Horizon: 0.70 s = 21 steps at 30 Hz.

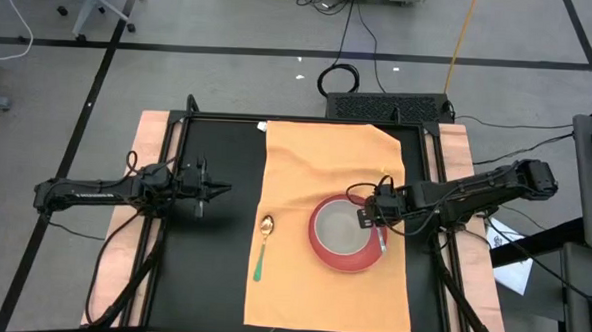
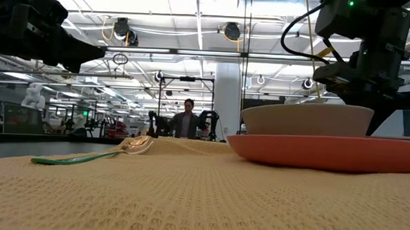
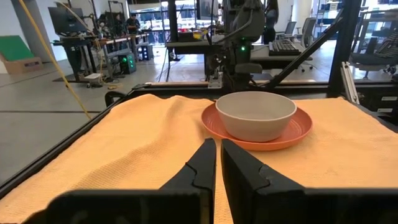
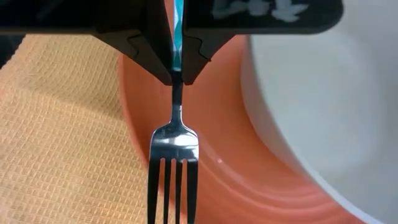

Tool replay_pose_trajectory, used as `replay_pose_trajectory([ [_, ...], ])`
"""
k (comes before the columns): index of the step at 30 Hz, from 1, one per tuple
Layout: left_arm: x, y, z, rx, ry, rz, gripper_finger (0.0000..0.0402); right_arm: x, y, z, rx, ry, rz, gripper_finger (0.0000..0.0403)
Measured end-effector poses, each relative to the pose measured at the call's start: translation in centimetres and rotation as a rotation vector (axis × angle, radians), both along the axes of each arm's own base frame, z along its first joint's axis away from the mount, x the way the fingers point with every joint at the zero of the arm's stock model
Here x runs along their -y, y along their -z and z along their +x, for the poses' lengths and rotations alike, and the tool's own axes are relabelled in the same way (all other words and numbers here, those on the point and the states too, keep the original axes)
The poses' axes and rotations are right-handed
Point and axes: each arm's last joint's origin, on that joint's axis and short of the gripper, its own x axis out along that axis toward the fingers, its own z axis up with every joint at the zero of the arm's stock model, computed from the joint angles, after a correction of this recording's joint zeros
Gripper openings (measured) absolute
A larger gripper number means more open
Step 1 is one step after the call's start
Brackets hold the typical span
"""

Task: Set table place
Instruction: Put the fork to the right of the plate on the napkin

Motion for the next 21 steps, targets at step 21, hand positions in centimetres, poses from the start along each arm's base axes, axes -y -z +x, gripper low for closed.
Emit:
replay_pose_trajectory([
  [21, 0.1, -0.1, 0.0, 0.008, 0.023, -0.004, 0.0031, -0.3, 1.8, 1.5, -0.023, -0.043, 0.005, 0.0004],
])
